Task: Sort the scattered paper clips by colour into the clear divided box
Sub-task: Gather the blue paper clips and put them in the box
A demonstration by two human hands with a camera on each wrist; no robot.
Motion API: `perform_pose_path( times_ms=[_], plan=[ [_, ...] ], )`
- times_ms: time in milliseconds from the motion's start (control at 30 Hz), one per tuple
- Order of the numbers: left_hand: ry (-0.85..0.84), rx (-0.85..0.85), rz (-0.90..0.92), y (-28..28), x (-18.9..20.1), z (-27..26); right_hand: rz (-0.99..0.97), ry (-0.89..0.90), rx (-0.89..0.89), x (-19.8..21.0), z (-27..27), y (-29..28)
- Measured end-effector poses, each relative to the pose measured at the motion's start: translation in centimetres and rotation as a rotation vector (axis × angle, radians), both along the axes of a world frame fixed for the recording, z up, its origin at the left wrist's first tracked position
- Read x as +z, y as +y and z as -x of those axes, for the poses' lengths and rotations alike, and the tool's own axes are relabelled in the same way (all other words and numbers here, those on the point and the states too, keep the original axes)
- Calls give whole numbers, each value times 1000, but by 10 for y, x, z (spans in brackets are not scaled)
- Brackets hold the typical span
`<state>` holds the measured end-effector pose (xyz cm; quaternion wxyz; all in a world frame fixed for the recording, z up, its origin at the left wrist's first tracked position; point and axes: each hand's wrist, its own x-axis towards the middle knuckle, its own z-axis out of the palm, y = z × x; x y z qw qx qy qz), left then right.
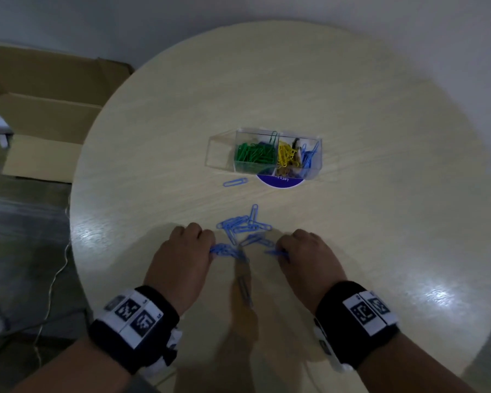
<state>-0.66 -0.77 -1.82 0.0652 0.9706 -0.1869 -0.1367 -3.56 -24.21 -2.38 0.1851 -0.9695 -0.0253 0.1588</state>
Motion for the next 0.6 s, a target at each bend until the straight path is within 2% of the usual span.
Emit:
perform_pose_path(
  times_ms=[67,167,300,433,600],
  plan=[
    [-13,-26,-151,-5,5,7,37,-21,26,1,4,-4],
    [-28,-61,-149,-7,7,11,11,-59,0,9,6,-15],
    [-78,-19,58,-22,34,-5,-126,-81,-176,28,-3,-40],
    [-122,39,400,-54,66,-40,-202,-217,-301,41,-20,-67],
    [-136,120,618,-104,72,-92,-266,-344,-423,54,-37,-91]
  ],
)
